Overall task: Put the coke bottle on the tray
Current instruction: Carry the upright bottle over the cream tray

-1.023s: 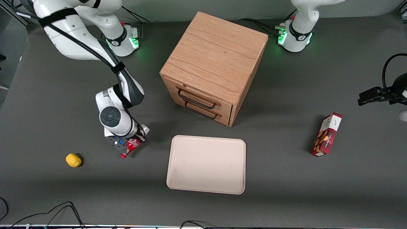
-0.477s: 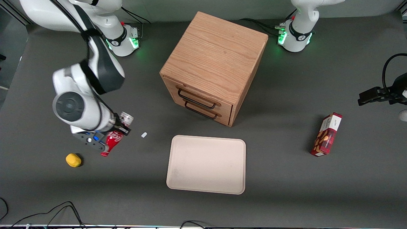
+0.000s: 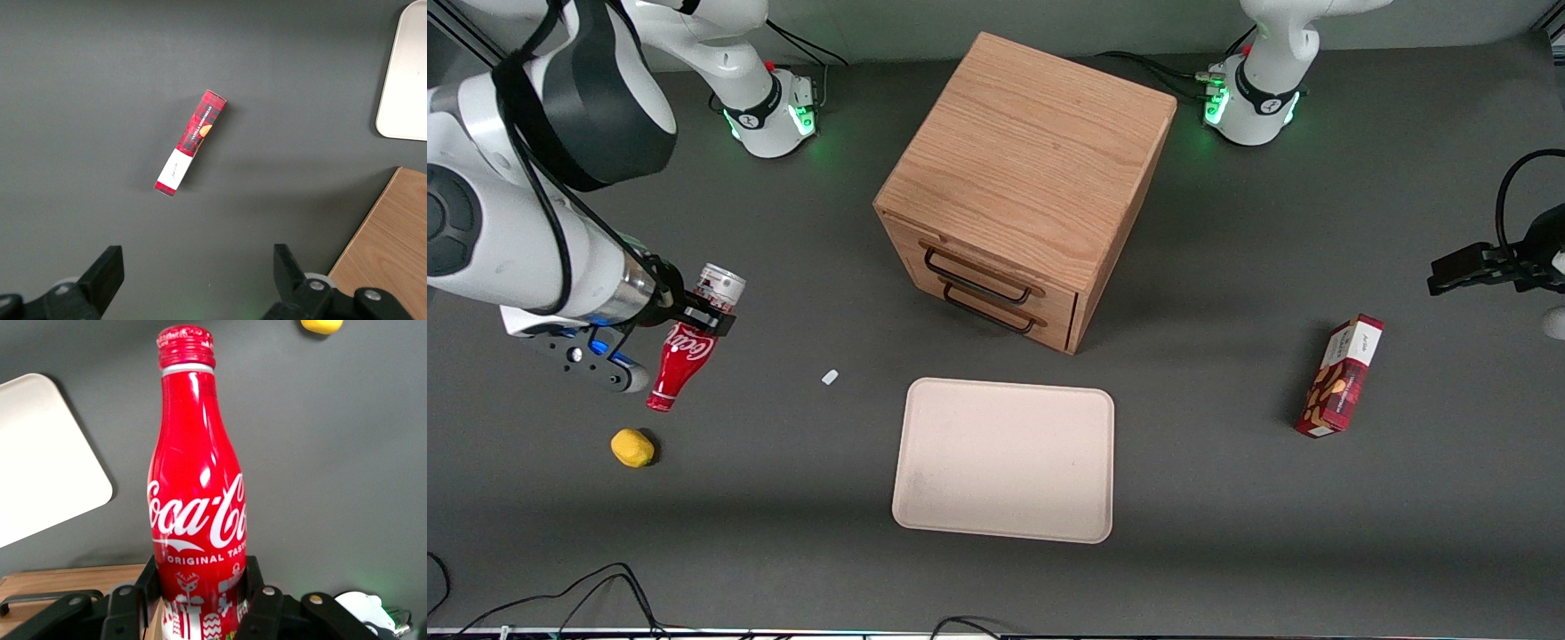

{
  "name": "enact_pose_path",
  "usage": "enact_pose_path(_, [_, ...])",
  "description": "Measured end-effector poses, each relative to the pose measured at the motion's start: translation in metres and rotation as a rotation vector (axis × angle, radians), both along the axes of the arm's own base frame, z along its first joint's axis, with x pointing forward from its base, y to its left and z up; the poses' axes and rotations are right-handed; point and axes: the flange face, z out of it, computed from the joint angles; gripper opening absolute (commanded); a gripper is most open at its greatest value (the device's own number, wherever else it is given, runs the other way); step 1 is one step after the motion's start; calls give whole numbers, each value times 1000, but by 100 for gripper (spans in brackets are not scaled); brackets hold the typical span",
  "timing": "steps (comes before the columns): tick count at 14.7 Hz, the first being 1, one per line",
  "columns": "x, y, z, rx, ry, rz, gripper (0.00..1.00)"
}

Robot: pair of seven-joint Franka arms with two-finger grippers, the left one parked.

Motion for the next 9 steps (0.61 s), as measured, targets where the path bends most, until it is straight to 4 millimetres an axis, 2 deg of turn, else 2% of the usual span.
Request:
enact_pose_path(2, [8,8,-8,18,6,56,0])
enact_pose_path(4, [23,36,-39,41,23,139,0])
enact_pose_path(7, [50,95,-115,75,7,236,0])
enact_pose_path(9, [64,127,-166,102,-34,267,0])
